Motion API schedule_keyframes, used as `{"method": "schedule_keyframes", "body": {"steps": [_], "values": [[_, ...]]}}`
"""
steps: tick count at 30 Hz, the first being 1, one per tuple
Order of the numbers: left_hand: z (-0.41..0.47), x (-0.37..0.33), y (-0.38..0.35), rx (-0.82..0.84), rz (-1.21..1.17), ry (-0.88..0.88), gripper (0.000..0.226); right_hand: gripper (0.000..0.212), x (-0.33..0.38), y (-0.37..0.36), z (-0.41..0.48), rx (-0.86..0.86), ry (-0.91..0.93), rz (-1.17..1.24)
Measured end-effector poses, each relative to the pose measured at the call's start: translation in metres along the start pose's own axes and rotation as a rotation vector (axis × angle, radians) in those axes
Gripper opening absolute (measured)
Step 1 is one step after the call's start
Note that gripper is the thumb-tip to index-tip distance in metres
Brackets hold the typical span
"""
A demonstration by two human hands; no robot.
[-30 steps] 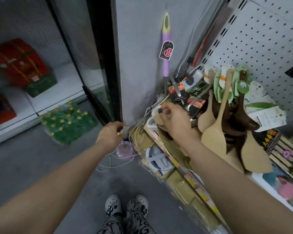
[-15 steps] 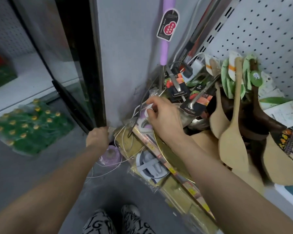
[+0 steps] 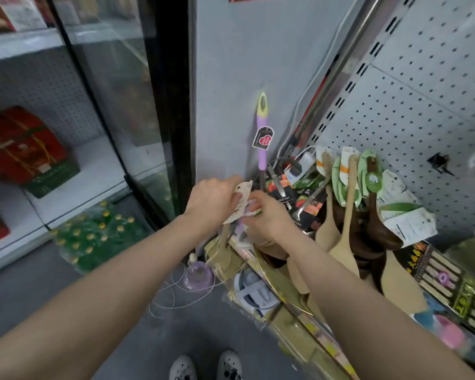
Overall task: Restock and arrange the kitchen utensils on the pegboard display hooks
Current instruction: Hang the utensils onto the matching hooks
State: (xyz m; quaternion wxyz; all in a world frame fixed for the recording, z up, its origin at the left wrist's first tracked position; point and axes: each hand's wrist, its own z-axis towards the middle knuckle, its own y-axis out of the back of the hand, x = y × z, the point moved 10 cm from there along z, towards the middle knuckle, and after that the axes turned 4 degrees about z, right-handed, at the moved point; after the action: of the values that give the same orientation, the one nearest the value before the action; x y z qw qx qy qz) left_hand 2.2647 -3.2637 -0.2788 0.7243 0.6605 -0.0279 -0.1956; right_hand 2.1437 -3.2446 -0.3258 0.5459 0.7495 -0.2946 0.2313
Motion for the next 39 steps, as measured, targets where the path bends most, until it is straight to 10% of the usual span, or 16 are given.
{"method": "schedule_keyframes", "body": {"steps": [10, 20, 24, 32, 39], "values": [[0.030, -0.043, 0.062, -0.027, -0.737, 0.028, 0.031, 0.017, 0.000, 0.078, -0.036, -0.201, -0.115, 0.742], [0.000, -0.127, -0.067, 0.764, -0.979, 0.024, 0.017, 0.021, -0.092, 0.169, -0.050, -0.625, -0.312, 1.059], [0.020, -0.144, -0.081, 0.773, -0.951, 0.065, 0.013, 0.018, -0.124, 0.175, -0.044, -0.626, -0.354, 1.143], [0.095, -0.170, -0.127, 0.601, -0.998, 0.356, 0.013, 0.037, -0.198, 0.234, -0.029, -0.567, -0.539, 0.092], [0.111, -0.195, -0.176, 0.624, -0.782, 0.347, 0.007, 0.065, -0.234, 0.212, 0.010, -0.363, -0.663, -0.164]]}}
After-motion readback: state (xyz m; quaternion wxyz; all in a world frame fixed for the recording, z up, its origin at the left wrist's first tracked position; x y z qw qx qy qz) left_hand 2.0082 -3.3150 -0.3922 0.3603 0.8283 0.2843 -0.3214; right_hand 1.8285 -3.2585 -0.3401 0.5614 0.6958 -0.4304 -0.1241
